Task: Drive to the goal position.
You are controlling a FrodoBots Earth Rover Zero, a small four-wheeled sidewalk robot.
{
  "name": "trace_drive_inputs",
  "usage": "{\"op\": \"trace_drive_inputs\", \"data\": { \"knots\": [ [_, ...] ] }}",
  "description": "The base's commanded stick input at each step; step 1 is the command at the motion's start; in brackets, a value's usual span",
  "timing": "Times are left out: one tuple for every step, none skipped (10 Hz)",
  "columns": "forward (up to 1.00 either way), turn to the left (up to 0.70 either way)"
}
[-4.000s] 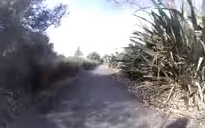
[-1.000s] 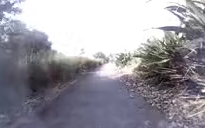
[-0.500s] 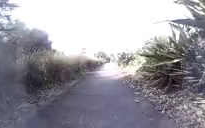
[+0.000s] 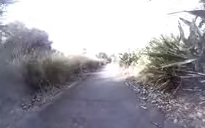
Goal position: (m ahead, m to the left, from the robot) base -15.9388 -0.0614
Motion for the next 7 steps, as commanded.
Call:
{"op": "trace_drive_inputs", "data": {
  "knots": [
    [0.45, 0.0],
    [0.45, 0.0],
    [0.45, 0.0],
    [0.45, 0.0],
    [0.45, 0.0],
    [0.45, 0.0],
    [0.45, 0.0]
  ]
}}
